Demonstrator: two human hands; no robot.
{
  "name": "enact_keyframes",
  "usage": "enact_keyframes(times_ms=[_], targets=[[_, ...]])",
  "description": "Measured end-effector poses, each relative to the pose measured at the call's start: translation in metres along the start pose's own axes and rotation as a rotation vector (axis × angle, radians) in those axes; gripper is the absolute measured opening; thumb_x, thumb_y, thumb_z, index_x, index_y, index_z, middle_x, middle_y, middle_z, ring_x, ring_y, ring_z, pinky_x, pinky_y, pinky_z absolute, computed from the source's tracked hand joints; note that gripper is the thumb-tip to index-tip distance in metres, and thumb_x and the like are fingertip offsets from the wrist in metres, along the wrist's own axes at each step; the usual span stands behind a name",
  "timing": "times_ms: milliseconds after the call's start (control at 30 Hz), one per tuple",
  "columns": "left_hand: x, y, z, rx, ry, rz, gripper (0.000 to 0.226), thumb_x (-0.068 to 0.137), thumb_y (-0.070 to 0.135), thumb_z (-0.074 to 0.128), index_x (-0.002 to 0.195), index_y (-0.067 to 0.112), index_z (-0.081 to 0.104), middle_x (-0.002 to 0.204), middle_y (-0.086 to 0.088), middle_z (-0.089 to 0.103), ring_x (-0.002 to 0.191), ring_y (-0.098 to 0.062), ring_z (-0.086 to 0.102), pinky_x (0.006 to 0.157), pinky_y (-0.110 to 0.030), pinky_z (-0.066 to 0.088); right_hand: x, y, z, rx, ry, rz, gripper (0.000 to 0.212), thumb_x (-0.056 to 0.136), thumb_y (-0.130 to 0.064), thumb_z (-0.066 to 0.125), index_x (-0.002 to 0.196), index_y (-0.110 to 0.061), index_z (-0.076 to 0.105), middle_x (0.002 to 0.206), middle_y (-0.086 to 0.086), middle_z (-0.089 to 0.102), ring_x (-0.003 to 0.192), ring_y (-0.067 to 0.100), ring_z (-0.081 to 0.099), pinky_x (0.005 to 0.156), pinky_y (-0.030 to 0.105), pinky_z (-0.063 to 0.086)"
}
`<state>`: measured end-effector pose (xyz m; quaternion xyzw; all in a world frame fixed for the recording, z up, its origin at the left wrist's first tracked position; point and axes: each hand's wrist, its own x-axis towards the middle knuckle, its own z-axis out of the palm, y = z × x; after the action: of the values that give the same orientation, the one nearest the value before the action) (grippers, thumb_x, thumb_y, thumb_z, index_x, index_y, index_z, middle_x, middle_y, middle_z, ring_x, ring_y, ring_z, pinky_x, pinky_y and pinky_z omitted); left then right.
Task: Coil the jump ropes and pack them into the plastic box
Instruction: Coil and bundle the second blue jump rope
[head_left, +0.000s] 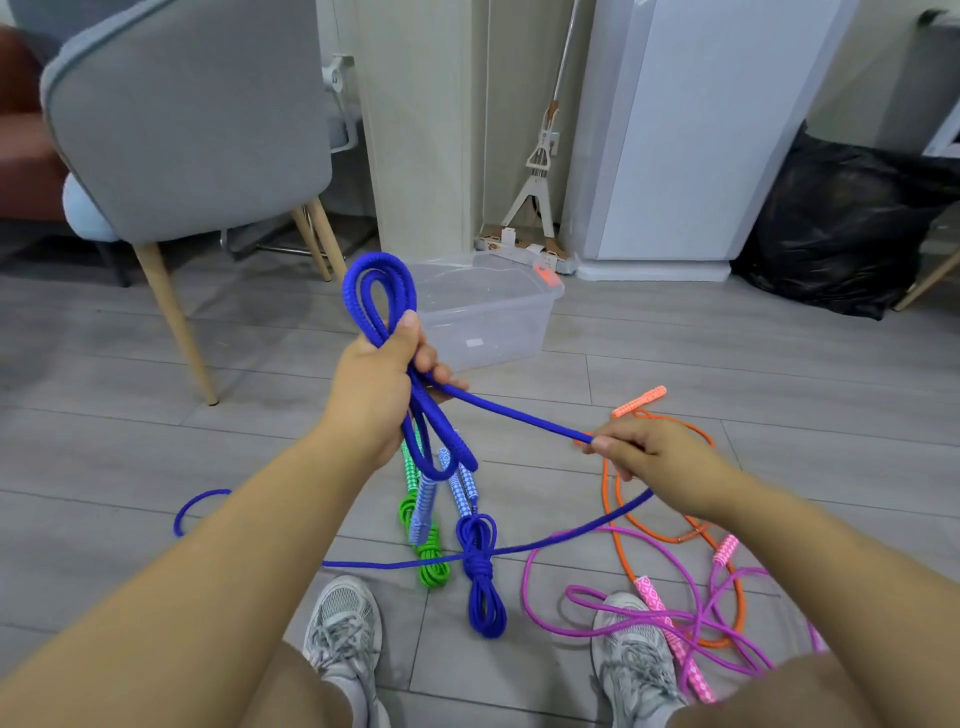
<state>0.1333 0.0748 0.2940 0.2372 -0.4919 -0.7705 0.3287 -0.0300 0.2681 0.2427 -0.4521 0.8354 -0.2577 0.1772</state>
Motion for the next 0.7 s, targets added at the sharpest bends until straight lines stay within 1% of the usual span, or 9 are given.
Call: enact_keyframes(times_ms=[100, 167, 267, 333, 400, 467, 533, 633, 700], targets=[[0.003, 0.003, -0.003, -0.018, 0.052, 0.023, 0.032, 0.1, 0.025, 0.042, 0.07, 0.014, 0.042, 0.05, 0.004, 0.035, 0.042, -0.01, 0.036, 0.051, -0.029, 0.053, -0.001, 0.016, -0.002, -0.07, 0.003, 0.026, 0.018, 0.095, -0.03, 0.049, 0.083, -0.038, 0.059, 0.062, -0.008, 0.054, 0.063, 0.003, 0.052, 0.063, 0.02, 0.039], [0.005, 0.005, -0.005, -0.028, 0.103, 0.036, 0.032, 0.1, 0.025, 0.042, 0.07, 0.015, 0.041, 0.05, 0.004, 0.035, 0.041, -0.009, 0.034, 0.047, -0.025, 0.046, 0.0, 0.022, -0.001, -0.098, -0.009, 0.054, 0.012, 0.096, -0.029, 0.048, 0.089, -0.036, 0.055, 0.065, -0.011, 0.052, 0.066, 0.003, 0.052, 0.064, 0.02, 0.037], [0.008, 0.004, -0.009, 0.031, 0.146, 0.062, 0.028, 0.1, 0.023, 0.044, 0.073, 0.015, 0.041, 0.055, 0.002, 0.034, 0.042, -0.009, 0.034, 0.046, -0.024, 0.042, 0.002, 0.021, 0.001, -0.175, -0.004, 0.088, 0.005, 0.096, -0.032, 0.046, 0.093, -0.032, 0.049, 0.072, -0.012, 0.051, 0.074, 0.014, 0.053, 0.065, 0.025, 0.038], [0.009, 0.001, -0.009, 0.104, 0.146, 0.076, 0.024, 0.099, 0.019, 0.045, 0.076, 0.016, 0.042, 0.058, 0.001, 0.034, 0.044, -0.009, 0.033, 0.047, -0.024, 0.04, 0.002, 0.008, 0.001, -0.257, 0.033, 0.072, 0.008, 0.096, -0.033, 0.045, 0.095, -0.029, 0.052, 0.074, -0.009, 0.053, 0.077, 0.018, 0.052, 0.067, 0.029, 0.041], [0.008, -0.004, -0.008, 0.198, 0.13, 0.082, 0.02, 0.099, 0.016, 0.045, 0.079, 0.015, 0.046, 0.06, 0.0, 0.036, 0.047, -0.01, 0.034, 0.048, -0.025, 0.039, -0.001, -0.013, -0.002, -0.291, 0.049, 0.018, 0.014, 0.096, -0.034, 0.046, 0.099, -0.027, 0.057, 0.072, -0.011, 0.051, 0.076, 0.016, 0.05, 0.068, 0.029, 0.041], [0.007, -0.009, -0.006, 0.319, 0.12, 0.071, 0.017, 0.098, 0.018, 0.046, 0.083, 0.012, 0.049, 0.061, 0.0, 0.041, 0.05, -0.012, 0.037, 0.051, -0.027, 0.04, -0.005, -0.036, -0.004, -0.213, 0.025, -0.056, 0.014, 0.095, -0.032, 0.048, 0.098, -0.025, 0.06, 0.069, -0.014, 0.05, 0.071, 0.009, 0.048, 0.066, 0.025, 0.038], [0.006, -0.015, -0.004, 0.442, 0.101, 0.06, 0.018, 0.098, 0.02, 0.046, 0.084, 0.01, 0.049, 0.064, 0.0, 0.047, 0.052, -0.012, 0.042, 0.053, -0.026, 0.043, -0.01, -0.058, -0.006, -0.077, 0.031, -0.121, 0.012, 0.093, -0.031, 0.051, 0.093, -0.024, 0.062, 0.068, -0.014, 0.052, 0.067, 0.004, 0.048, 0.064, 0.022, 0.037], [0.001, -0.022, 0.004, 0.56, 0.049, 0.061, 0.017, 0.098, 0.022, 0.045, 0.084, 0.014, 0.048, 0.07, 0.0, 0.052, 0.055, -0.011, 0.05, 0.054, -0.024, 0.044, -0.012, -0.085, -0.008, 0.117, 0.078, -0.159, 0.012, 0.093, -0.028, 0.053, 0.087, -0.023, 0.062, 0.062, -0.011, 0.051, 0.06, 0.002, 0.048, 0.062, 0.02, 0.039], [-0.001, -0.025, 0.01, 0.582, 0.014, 0.052, 0.018, 0.098, 0.022, 0.045, 0.083, 0.014, 0.048, 0.069, -0.001, 0.053, 0.051, -0.008, 0.053, 0.053, -0.022, 0.045, -0.008, -0.096, -0.005, 0.184, 0.108, -0.174, 0.012, 0.092, -0.025, 0.053, 0.084, -0.021, 0.061, 0.06, -0.009, 0.05, 0.057, 0.003, 0.047, 0.059, 0.015, 0.038]])
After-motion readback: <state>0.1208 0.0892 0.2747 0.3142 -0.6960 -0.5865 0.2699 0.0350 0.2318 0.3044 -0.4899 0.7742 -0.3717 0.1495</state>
